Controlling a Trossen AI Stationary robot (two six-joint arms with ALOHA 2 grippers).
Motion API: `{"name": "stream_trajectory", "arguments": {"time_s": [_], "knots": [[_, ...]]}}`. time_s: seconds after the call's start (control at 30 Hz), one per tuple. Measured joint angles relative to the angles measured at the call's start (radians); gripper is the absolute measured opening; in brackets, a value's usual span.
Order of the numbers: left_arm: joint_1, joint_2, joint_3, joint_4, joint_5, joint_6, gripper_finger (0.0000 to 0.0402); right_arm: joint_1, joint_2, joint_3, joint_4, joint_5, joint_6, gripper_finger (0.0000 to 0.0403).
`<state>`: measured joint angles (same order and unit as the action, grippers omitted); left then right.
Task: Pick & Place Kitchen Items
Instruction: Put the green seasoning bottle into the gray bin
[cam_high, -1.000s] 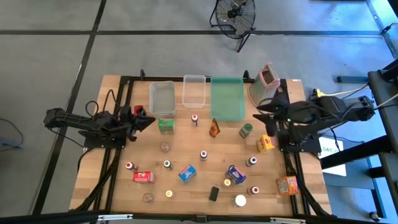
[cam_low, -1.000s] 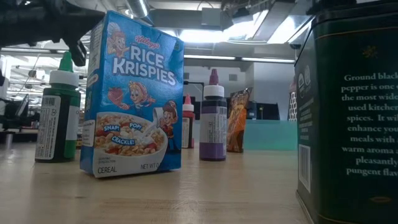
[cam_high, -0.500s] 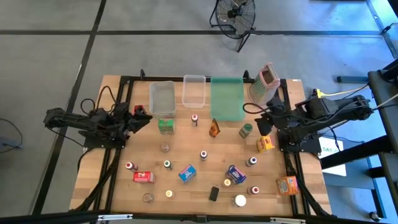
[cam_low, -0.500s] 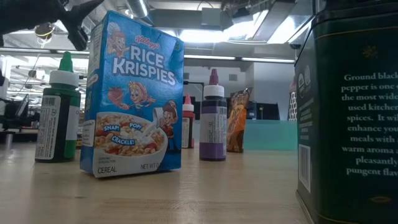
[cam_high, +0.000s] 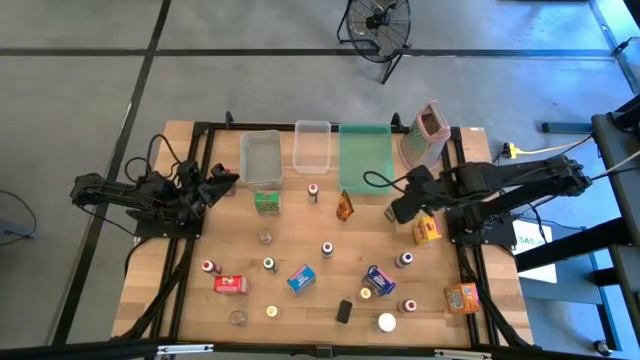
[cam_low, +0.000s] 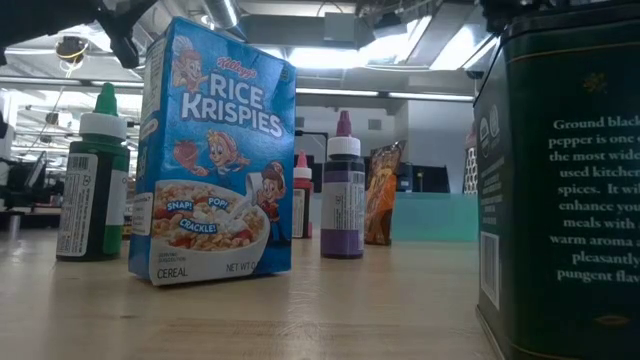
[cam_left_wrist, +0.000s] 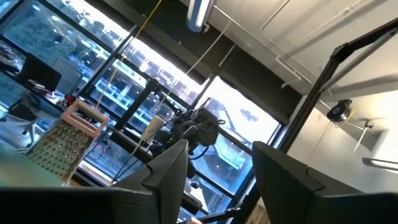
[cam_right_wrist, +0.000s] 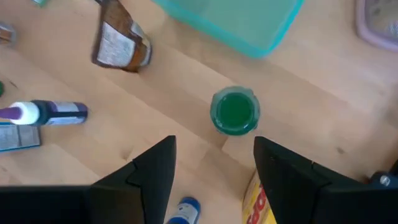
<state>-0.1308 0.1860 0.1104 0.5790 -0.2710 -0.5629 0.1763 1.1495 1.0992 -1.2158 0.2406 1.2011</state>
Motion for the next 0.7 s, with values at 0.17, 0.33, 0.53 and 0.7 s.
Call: {"name": "stream_trajectory", "arguments": {"time_s": [0.17,0.33,0.53,0.7], "knots": [[0.000,0.000,0.000,0.001,0.000,0.000,0.0176,-0.032,0.048,0.000,-0.007,-0.040,-0.005,0.0262],[0.000,0.000,0.000,0.001,0.005,-0.051,0.0177,-0.056,0.091,0.000,-0.006,-0.073,-0.022,0.0290],[0.000,0.000,0.000,0.001,0.007,-0.061,0.0174,-0.093,0.147,0.000,0.019,-0.099,-0.057,0.0297],[0.000,0.000,0.000,0.001,0.040,-0.062,0.0173,-0.130,0.193,0.000,0.023,-0.130,-0.058,0.0294]]}}
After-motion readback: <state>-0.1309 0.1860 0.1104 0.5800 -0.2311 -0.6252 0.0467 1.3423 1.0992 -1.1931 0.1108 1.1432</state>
